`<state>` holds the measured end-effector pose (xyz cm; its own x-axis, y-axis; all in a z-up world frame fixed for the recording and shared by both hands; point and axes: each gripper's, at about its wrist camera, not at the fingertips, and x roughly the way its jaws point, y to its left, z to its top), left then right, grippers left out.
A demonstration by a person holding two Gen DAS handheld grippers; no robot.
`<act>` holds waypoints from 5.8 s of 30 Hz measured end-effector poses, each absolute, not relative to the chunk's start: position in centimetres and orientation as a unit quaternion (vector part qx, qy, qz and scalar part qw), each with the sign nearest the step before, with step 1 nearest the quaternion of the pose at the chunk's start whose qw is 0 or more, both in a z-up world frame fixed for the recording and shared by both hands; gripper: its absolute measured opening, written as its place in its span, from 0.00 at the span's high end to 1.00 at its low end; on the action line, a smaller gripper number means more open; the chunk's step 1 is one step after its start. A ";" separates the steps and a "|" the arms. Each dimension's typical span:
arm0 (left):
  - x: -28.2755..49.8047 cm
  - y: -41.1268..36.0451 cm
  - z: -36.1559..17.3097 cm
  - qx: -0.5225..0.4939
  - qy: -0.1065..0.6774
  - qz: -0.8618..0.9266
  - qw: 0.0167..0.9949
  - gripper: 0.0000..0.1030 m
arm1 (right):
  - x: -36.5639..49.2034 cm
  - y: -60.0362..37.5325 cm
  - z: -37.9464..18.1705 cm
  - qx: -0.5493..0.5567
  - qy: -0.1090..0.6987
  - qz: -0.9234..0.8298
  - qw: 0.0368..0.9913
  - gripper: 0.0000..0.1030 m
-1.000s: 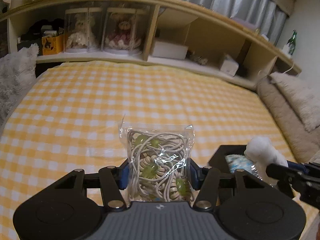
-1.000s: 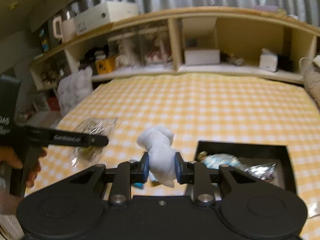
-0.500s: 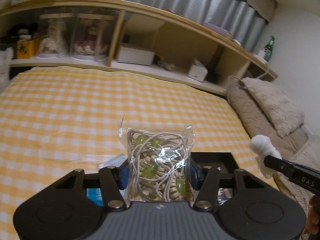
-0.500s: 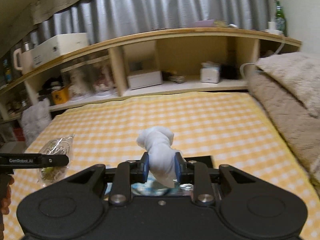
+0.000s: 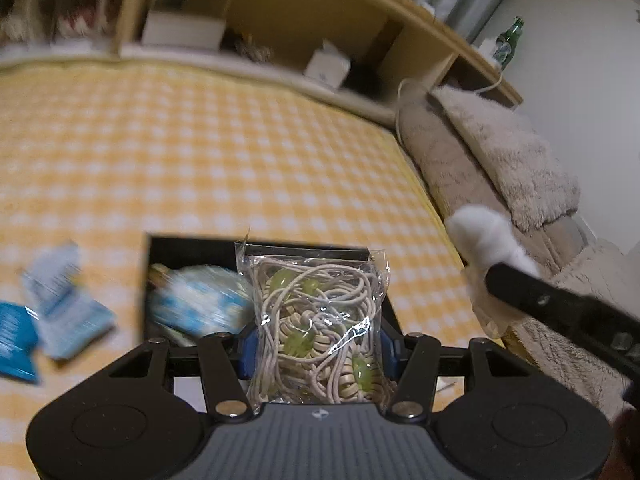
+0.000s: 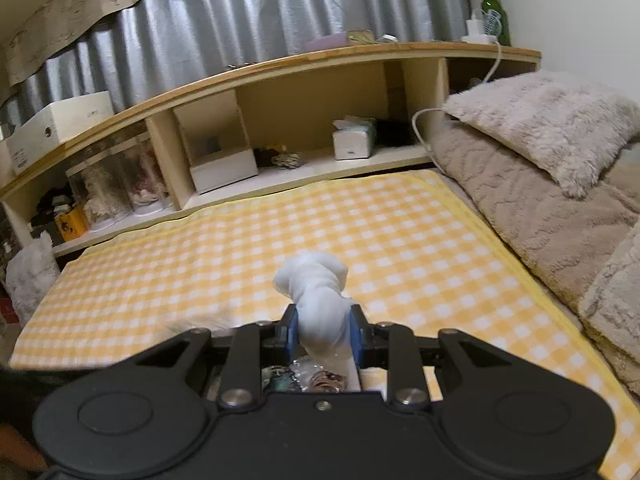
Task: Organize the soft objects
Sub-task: 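Carry the cord bag and white cloth over the black box, then release the cord bag and white cloth into the black box, opening both tools, then move the left tool to the blue packet while the right tool reaches the white sachet, then grasp the blue packet with the left tool while the right tool grasps the white sachet, then carry the blue packet and white sachet over the black box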
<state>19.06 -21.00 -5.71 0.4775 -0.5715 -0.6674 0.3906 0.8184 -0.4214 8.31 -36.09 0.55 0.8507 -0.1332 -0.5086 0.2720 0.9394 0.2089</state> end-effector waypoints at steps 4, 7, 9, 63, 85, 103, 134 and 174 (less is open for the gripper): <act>20.3 -23.6 -7.2 -0.117 0.437 -0.274 0.849 0.45 | 8.3 -37.2 0.4 0.160 0.248 -0.112 0.949 0.74; 21.3 -25.1 -7.8 -0.115 0.437 -0.261 0.853 0.45 | 8.4 -37.9 0.3 0.176 0.245 -0.111 0.947 0.74; 22.1 -25.8 -8.3 -0.115 0.446 -0.254 0.850 0.45 | 8.5 -38.2 0.1 0.180 0.246 -0.112 0.946 0.74; 16.1 -15.7 -2.1 -0.022 0.389 -0.281 0.877 0.01 | 9.3 -36.9 -3.6 0.174 0.401 -0.092 0.894 0.49; 16.7 -9.4 1.3 0.017 0.310 -0.239 0.920 0.00 | 8.5 -34.8 -0.5 0.129 0.283 -0.137 0.940 0.00; 20.7 -2.3 -5.3 0.017 0.385 -0.164 0.908 0.00 | 10.5 -28.2 -1.0 0.068 0.230 -0.076 0.968 0.00; 24.2 -2.1 -11.3 0.083 0.450 -0.160 0.874 0.48 | 20.8 -16.8 -3.3 -0.149 0.304 0.109 0.935 0.00; 24.4 2.7 -7.2 -0.033 0.415 -0.129 0.900 0.49 | 25.3 -13.2 -8.9 -0.137 0.438 0.183 0.869 0.88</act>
<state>24.43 2.72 -7.19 0.6232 -0.2594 -0.7378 0.2042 0.9646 -0.1666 25.34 -13.21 -8.92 0.5489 0.1985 -0.8120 -0.4392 0.8950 -0.0780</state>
